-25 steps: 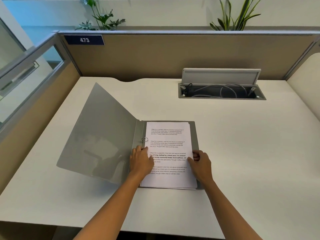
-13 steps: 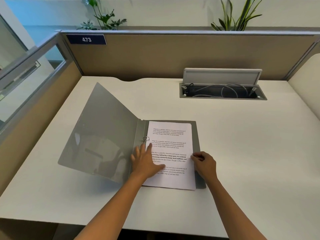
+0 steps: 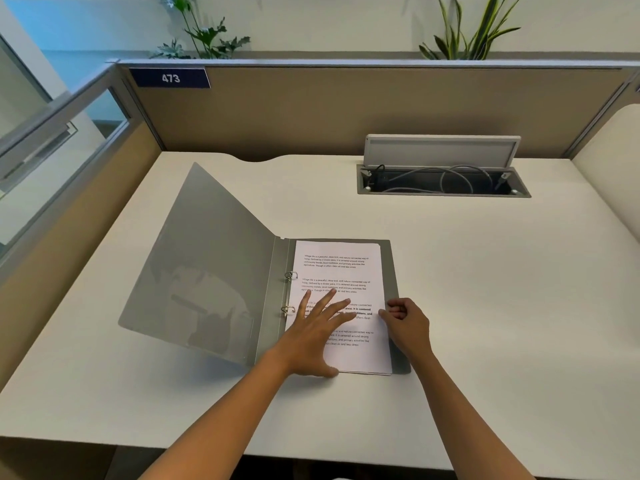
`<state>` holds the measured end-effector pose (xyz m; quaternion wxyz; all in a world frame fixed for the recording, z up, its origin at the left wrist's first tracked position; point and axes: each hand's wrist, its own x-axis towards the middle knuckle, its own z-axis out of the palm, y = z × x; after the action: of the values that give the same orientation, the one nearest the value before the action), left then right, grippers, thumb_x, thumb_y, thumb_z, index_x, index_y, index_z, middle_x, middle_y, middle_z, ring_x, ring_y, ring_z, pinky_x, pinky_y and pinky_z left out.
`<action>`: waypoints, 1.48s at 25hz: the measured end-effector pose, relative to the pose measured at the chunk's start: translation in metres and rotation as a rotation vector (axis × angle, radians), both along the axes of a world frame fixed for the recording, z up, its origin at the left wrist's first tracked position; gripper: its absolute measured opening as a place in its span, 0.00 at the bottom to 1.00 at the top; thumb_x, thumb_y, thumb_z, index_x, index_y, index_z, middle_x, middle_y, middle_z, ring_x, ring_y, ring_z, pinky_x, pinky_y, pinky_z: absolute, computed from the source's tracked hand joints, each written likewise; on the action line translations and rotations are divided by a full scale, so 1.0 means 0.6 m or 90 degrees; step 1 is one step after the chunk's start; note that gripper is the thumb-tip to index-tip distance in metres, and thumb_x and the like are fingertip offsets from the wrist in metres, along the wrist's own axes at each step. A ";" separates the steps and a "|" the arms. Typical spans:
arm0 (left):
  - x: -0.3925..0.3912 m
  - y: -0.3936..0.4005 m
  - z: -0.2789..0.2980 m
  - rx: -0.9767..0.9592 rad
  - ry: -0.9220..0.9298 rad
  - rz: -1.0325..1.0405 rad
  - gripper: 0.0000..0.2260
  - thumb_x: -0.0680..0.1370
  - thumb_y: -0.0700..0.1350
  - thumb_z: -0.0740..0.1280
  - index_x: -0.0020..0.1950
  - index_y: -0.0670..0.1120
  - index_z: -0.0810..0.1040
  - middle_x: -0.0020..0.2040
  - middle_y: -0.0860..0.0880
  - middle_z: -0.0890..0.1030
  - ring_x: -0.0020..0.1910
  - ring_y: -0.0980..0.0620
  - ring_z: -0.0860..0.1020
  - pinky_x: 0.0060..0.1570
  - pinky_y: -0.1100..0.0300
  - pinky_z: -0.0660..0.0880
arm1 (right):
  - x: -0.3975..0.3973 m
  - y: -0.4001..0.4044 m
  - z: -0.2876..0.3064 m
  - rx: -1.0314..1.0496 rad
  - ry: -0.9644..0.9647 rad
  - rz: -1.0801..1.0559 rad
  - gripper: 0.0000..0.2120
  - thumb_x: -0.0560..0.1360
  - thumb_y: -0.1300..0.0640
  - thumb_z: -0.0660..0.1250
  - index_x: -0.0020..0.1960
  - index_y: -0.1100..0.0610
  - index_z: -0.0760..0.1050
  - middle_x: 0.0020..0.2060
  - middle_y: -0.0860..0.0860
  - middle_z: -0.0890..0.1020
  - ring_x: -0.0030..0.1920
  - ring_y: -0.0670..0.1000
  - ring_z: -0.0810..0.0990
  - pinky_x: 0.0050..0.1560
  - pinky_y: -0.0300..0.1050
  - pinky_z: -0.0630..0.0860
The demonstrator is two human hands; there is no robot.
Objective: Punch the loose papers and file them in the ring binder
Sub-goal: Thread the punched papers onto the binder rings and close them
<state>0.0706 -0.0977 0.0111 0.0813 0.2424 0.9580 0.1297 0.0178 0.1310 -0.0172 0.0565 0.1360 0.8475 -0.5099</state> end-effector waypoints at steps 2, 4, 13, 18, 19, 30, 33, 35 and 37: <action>0.007 0.003 -0.003 0.018 0.003 -0.005 0.43 0.67 0.63 0.72 0.78 0.58 0.58 0.81 0.55 0.54 0.80 0.54 0.40 0.76 0.41 0.34 | 0.000 0.001 -0.001 -0.001 0.001 0.000 0.12 0.74 0.57 0.74 0.56 0.57 0.77 0.47 0.51 0.82 0.47 0.51 0.81 0.52 0.41 0.76; 0.016 0.005 -0.009 0.033 0.006 0.004 0.40 0.68 0.62 0.70 0.77 0.57 0.61 0.80 0.55 0.58 0.81 0.55 0.44 0.77 0.42 0.35 | 0.000 0.001 -0.003 0.001 0.001 0.004 0.12 0.74 0.57 0.74 0.55 0.57 0.77 0.47 0.51 0.82 0.46 0.50 0.81 0.52 0.42 0.77; 0.036 0.046 -0.044 0.037 0.079 0.014 0.35 0.73 0.68 0.62 0.75 0.49 0.68 0.75 0.53 0.70 0.79 0.53 0.58 0.77 0.44 0.40 | 0.001 -0.001 -0.003 0.004 0.010 0.005 0.11 0.74 0.57 0.73 0.54 0.57 0.77 0.45 0.50 0.81 0.45 0.50 0.81 0.51 0.41 0.76; 0.042 0.054 -0.066 0.115 0.116 0.072 0.31 0.73 0.66 0.65 0.70 0.48 0.75 0.69 0.53 0.77 0.74 0.53 0.69 0.78 0.45 0.52 | 0.001 0.003 -0.003 -0.012 0.009 0.003 0.11 0.74 0.58 0.73 0.55 0.57 0.77 0.46 0.50 0.82 0.44 0.48 0.80 0.50 0.39 0.76; 0.044 0.053 -0.068 0.129 0.108 0.084 0.32 0.73 0.66 0.66 0.70 0.48 0.75 0.70 0.53 0.77 0.74 0.53 0.69 0.77 0.45 0.54 | 0.002 0.003 -0.004 -0.014 0.009 0.002 0.12 0.74 0.57 0.73 0.55 0.58 0.77 0.46 0.50 0.82 0.45 0.48 0.80 0.50 0.39 0.77; 0.050 0.046 -0.077 0.118 0.064 0.080 0.31 0.77 0.69 0.58 0.73 0.52 0.73 0.76 0.56 0.69 0.77 0.56 0.63 0.77 0.47 0.54 | 0.002 0.004 -0.002 -0.026 0.003 -0.004 0.11 0.74 0.58 0.73 0.55 0.57 0.78 0.46 0.51 0.83 0.46 0.49 0.81 0.46 0.33 0.73; 0.052 0.047 -0.076 0.112 0.056 0.076 0.29 0.77 0.67 0.59 0.73 0.52 0.72 0.76 0.56 0.69 0.77 0.56 0.62 0.77 0.45 0.55 | 0.003 0.003 -0.003 -0.024 0.006 -0.001 0.10 0.73 0.59 0.73 0.54 0.57 0.77 0.45 0.50 0.82 0.45 0.49 0.81 0.45 0.33 0.73; 0.050 0.047 -0.069 0.116 0.057 0.077 0.29 0.77 0.68 0.60 0.72 0.52 0.73 0.76 0.56 0.69 0.78 0.56 0.61 0.78 0.46 0.54 | 0.002 0.003 -0.004 -0.023 0.007 -0.001 0.10 0.73 0.59 0.73 0.53 0.56 0.77 0.45 0.50 0.82 0.45 0.48 0.81 0.45 0.32 0.73; 0.042 0.044 -0.055 0.124 0.082 0.091 0.30 0.77 0.68 0.59 0.72 0.52 0.73 0.75 0.55 0.70 0.78 0.56 0.61 0.78 0.46 0.53 | 0.003 0.005 -0.002 -0.020 0.011 0.004 0.09 0.74 0.59 0.72 0.53 0.56 0.78 0.45 0.50 0.82 0.43 0.45 0.80 0.46 0.33 0.74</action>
<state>0.0959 -0.0712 -0.0221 -0.0136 0.1879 0.9589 0.2121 0.0195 0.1342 -0.0186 0.0528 0.1279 0.8404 -0.5240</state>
